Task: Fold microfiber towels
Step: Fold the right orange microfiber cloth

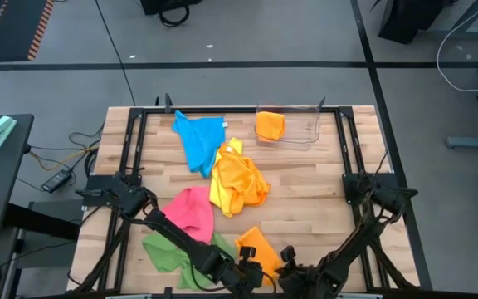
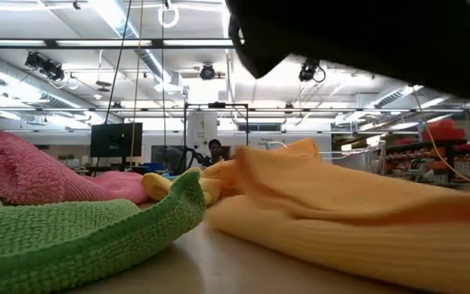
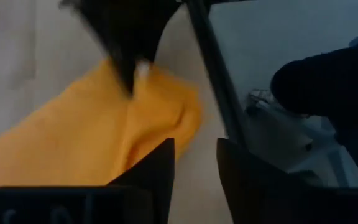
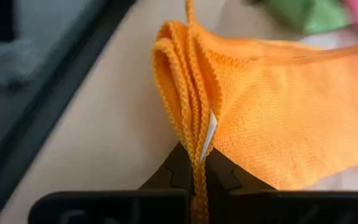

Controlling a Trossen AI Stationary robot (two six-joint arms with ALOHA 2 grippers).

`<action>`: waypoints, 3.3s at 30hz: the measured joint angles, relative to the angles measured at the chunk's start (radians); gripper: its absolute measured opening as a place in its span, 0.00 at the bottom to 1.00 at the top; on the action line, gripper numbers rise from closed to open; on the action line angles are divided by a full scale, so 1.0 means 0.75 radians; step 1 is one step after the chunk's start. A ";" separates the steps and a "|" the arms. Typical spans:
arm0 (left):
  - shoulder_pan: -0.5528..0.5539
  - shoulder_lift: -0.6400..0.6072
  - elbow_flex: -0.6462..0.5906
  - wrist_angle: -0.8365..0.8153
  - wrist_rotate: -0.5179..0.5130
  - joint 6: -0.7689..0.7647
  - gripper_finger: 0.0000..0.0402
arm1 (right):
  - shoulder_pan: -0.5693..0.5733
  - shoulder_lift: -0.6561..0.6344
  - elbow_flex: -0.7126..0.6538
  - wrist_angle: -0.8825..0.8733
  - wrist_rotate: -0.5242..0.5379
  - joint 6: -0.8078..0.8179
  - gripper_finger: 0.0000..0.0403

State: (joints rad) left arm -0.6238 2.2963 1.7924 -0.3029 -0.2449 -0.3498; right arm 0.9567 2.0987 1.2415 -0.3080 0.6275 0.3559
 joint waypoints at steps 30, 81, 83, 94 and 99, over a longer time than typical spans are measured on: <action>0.035 0.115 0.000 0.277 -0.267 0.414 0.17 | -0.069 -0.426 0.006 -0.400 -1.083 0.443 0.04; 0.079 0.215 0.004 0.294 -0.337 0.237 0.02 | -0.261 -0.313 0.006 -0.309 -1.168 0.144 0.04; 0.079 0.214 0.004 0.286 -0.338 0.237 0.02 | -0.271 -0.313 0.006 -0.322 -1.120 0.106 0.04; 0.054 0.214 0.001 0.278 -0.392 0.283 0.05 | -0.317 -0.326 0.007 -0.444 -0.997 0.002 0.06; 0.033 0.214 0.000 0.282 -0.419 0.323 0.02 | -0.326 -0.333 0.007 -0.437 -0.996 -0.054 0.06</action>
State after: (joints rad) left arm -0.5988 2.4569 1.7924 -0.0910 -0.5594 -0.1076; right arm 0.7122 1.8487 1.2465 -0.6358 -0.1192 0.3152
